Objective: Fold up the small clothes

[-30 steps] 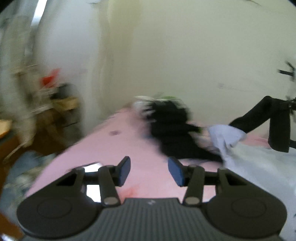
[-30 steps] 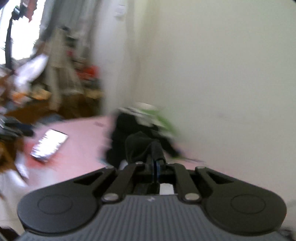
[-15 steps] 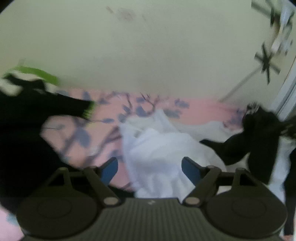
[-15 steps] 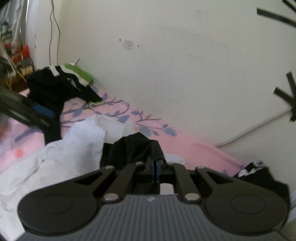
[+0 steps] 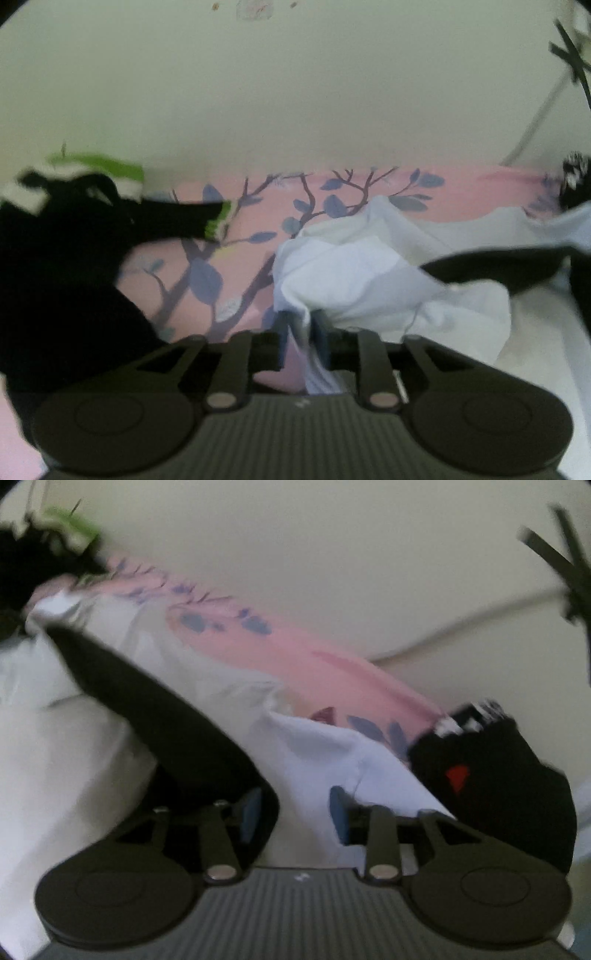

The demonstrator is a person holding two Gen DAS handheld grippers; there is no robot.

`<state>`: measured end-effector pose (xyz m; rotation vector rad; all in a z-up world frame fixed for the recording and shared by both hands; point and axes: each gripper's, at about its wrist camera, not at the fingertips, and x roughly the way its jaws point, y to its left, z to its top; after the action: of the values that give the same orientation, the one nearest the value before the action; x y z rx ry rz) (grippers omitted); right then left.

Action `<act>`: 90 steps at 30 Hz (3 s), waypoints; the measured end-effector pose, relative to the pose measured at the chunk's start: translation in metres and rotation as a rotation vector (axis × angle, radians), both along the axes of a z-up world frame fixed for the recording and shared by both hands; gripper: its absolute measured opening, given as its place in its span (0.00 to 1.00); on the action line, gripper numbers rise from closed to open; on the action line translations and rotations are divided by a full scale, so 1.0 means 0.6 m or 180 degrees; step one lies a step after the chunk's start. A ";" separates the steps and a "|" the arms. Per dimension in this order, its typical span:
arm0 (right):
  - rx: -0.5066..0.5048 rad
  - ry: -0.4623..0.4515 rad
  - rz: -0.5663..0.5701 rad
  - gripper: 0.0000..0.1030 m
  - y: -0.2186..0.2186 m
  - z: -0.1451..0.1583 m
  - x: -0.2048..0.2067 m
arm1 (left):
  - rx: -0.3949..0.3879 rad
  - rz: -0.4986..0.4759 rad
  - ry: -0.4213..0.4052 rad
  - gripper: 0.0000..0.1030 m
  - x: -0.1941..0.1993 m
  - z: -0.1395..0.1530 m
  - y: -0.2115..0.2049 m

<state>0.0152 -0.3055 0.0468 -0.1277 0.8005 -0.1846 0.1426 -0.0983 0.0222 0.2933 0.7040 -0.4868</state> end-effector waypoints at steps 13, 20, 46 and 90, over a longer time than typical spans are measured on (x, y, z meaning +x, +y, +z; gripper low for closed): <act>0.0809 -0.1053 -0.1223 0.50 -0.122 0.048 -0.380 | -0.1057 -0.0234 0.0059 0.40 -0.054 0.065 0.018; 0.1251 -0.0982 -0.1475 0.54 -0.133 -0.032 -0.429 | -0.0771 -0.0591 0.0132 0.44 -0.119 0.014 -0.031; 0.1812 -0.0363 0.0585 0.15 0.134 0.133 0.070 | -0.2012 -0.0394 0.0515 0.45 -0.051 -0.010 0.134; 0.1657 -0.0889 -0.0031 0.45 -0.002 -0.013 -0.380 | -0.0647 -0.0706 0.0330 0.46 -0.240 0.023 0.133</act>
<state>-0.2128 -0.3070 0.0390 0.3861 0.5492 0.0021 -0.0014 -0.0184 0.0361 0.1558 0.7198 -0.7837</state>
